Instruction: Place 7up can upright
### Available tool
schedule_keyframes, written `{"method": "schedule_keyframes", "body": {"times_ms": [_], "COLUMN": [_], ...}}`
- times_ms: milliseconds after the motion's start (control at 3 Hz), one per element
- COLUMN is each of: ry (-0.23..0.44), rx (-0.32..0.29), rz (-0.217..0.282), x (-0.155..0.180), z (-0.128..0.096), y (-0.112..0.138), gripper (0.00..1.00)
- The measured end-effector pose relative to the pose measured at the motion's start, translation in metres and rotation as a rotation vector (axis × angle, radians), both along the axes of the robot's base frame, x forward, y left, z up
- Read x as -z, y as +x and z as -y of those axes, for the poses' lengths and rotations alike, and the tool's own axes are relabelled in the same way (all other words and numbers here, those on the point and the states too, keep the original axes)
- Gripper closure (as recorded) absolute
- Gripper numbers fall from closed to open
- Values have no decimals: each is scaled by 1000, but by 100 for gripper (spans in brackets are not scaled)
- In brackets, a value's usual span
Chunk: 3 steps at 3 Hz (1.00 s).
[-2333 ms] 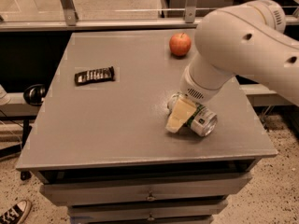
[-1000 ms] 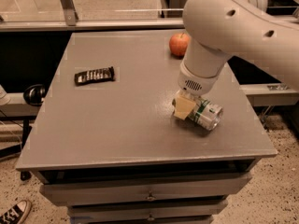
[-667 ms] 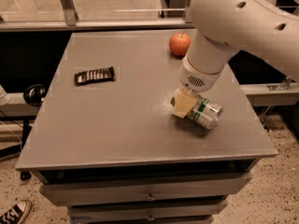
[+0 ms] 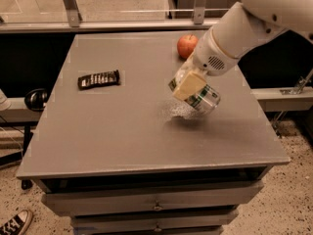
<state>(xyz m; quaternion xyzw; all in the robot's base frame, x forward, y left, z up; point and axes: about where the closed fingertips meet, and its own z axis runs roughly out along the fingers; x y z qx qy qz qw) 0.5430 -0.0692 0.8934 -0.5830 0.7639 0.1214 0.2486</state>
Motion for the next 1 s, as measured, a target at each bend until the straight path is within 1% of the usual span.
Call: {"method": "schedule_keyframes", "body": {"times_ms": [333,667,1000], "ry": [241,460,698], "rx": [-120,-203,-248], "rz": [59,102,137], "x": [-28,-52,-78], "z": [-39,-82,-118], "y": [8,-1,-19], "gripper": [100,100,100]}}
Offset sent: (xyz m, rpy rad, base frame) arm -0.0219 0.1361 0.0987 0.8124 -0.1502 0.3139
